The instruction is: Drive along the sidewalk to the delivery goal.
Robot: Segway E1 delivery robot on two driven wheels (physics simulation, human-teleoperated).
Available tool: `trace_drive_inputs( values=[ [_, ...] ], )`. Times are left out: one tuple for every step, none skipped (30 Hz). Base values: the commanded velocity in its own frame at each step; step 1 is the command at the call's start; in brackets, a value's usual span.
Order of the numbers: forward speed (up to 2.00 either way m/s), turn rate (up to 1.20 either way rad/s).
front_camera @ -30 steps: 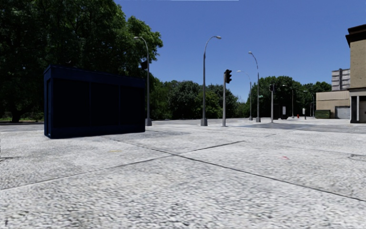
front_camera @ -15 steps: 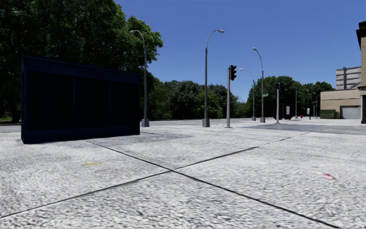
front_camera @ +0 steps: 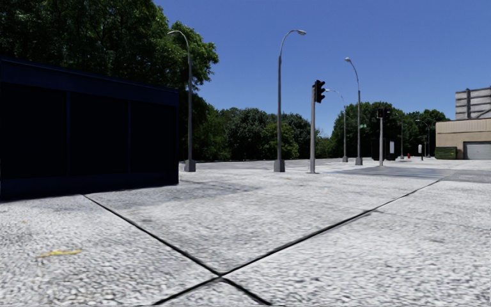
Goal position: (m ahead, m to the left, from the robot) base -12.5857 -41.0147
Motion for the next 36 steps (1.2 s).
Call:
trace_drive_inputs(
  values=[
    [2.0, 0.0],
    [2.0, 0.0],
    [2.0, 0.0],
    [2.0, 0.0],
    [2.0, -0.04],
    [2.0, -0.22],
    [2.0, -0.29],
    [2.0, -0.31],
    [2.0, -0.31],
    [2.0, -0.31],
    [2.0, -0.31],
    [2.0, -0.31],
    [2.0, -0.31],
    [2.0, -0.31],
    [2.0, -0.31],
    [2.0, -0.31],
    [2.0, -0.31],
    [2.0, -0.31],
    [2.0, -0.31],
    [2.0, -0.31],
    [2.0, -0.31],
    [2.0, -0.31],
    [2.0, -0.31],
    [2.0, -0.31],
    [2.0, -0.38],
    [2.0, -0.41],
    [2.0, -0.41],
    [2.0, -0.42],
    [2.0, -0.42],
    [2.0, -0.42],
    [2.0, -0.42],
    [2.0, -0.42],
    [2.0, -0.42],
    [2.0, -0.42],
    [2.0, -0.42],
    [2.0, -0.42]
  ],
)
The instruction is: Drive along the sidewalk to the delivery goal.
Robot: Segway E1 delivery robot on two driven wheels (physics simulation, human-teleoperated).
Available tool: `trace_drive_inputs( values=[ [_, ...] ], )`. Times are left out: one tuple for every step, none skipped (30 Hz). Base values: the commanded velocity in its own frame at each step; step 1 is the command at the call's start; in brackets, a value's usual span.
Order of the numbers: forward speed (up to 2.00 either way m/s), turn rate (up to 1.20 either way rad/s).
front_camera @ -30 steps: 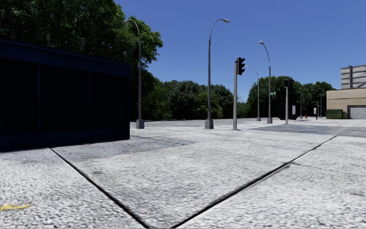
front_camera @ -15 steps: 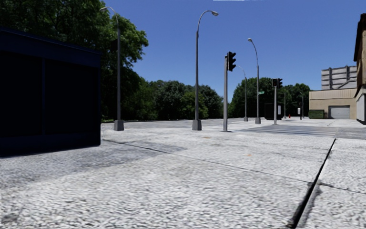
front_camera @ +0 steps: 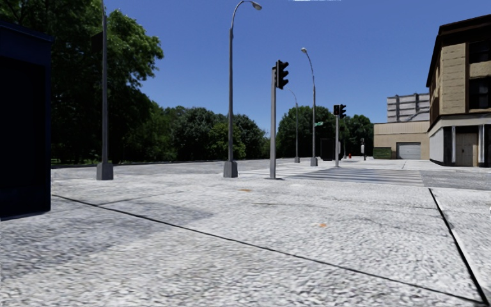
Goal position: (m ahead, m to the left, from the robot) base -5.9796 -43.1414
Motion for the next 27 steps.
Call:
trace_drive_inputs(
  values=[
    [2.0, -0.42],
    [2.0, -0.42],
    [2.0, -0.43],
    [2.0, -0.43],
    [2.0, -0.43],
    [2.0, -0.43],
    [2.0, -0.43],
    [2.0, -0.43],
    [2.0, -0.43],
    [2.0, -0.43],
    [2.0, -0.43],
    [2.0, -0.43],
    [2.0, -0.43],
    [2.0, -0.43],
    [2.0, -0.42],
    [2.0, -0.41],
    [2.0, -0.41],
    [2.0, -0.4],
    [2.0, -0.4],
    [2.0, -0.4],
    [2.0, -0.4],
    [2.0, -0.4],
    [2.0, -0.4],
    [2.0, -0.4],
    [2.0, -0.4],
    [2.0, -0.4],
    [2.0, -0.4]
  ],
)
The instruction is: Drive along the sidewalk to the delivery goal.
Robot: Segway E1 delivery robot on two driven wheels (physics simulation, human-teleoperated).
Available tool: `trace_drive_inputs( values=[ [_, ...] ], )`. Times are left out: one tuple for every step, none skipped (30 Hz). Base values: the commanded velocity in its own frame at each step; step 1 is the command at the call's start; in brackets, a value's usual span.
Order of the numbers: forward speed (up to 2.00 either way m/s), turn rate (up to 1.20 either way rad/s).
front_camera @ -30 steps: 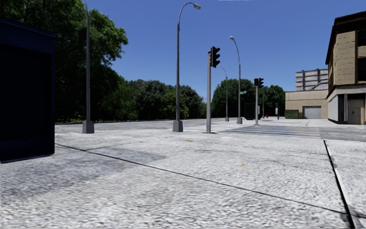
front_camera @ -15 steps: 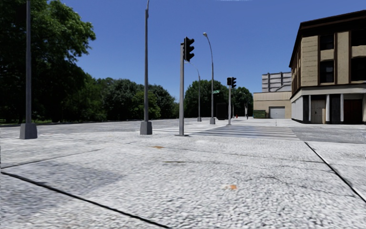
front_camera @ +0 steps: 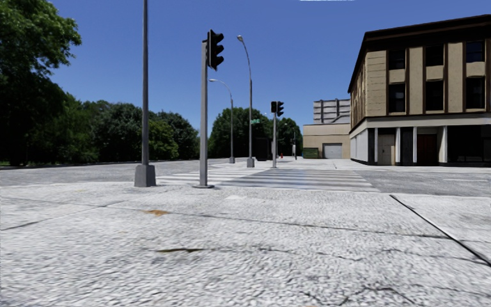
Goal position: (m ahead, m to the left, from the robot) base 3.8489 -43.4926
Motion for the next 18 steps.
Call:
trace_drive_inputs(
  values=[
    [2.0, -0.39],
    [2.0, -0.39],
    [2.0, -0.39],
    [2.0, -0.39],
    [2.0, -0.39],
    [2.0, -0.39],
    [2.0, -0.39],
    [2.0, -0.38],
    [2.0, -0.38],
    [2.0, -0.38],
    [2.0, -0.38],
    [2.0, -0.38],
    [2.0, -0.38],
    [2.0, -0.38],
    [2.0, -0.38],
    [2.0, -0.38],
    [2.0, -0.38],
    [2.0, -0.38]
  ],
)
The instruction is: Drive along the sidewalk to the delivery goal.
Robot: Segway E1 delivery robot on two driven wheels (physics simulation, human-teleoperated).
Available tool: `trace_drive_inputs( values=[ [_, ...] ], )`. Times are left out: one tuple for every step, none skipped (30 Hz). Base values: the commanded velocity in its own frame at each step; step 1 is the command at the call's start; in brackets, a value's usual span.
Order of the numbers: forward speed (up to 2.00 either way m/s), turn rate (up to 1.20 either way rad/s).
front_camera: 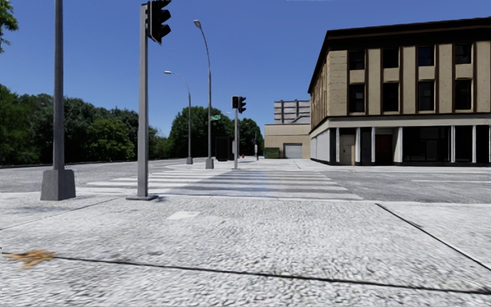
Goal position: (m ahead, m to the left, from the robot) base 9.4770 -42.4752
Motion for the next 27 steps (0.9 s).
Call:
trace_drive_inputs(
  values=[
    [2.0, -0.38],
    [2.0, -0.38],
    [2.0, -0.38],
    [2.0, -0.38],
    [2.0, -0.38],
    [2.0, -0.38],
    [2.0, -0.35],
    [2.0, -0.33],
    [2.0, -0.32],
    [2.0, -0.32],
    [2.0, -0.32],
    [2.0, -0.32],
    [2.0, -0.3],
    [2.0, -0.11],
    [2.0, -0.11],
    [2.0, 0.0],
    [2.0, 0.0],
    [2.0, 0.0],
    [2.0, 0.0],
    [2.0, 0.0],
    [2.0, 0.0],
    [2.0, 0.0],
    [2.0, 0.0],
    [2.0, 0.0],
    [2.0, 0.0],
    [2.0, 0.0],
    [2.0, 0.0]
  ],
)
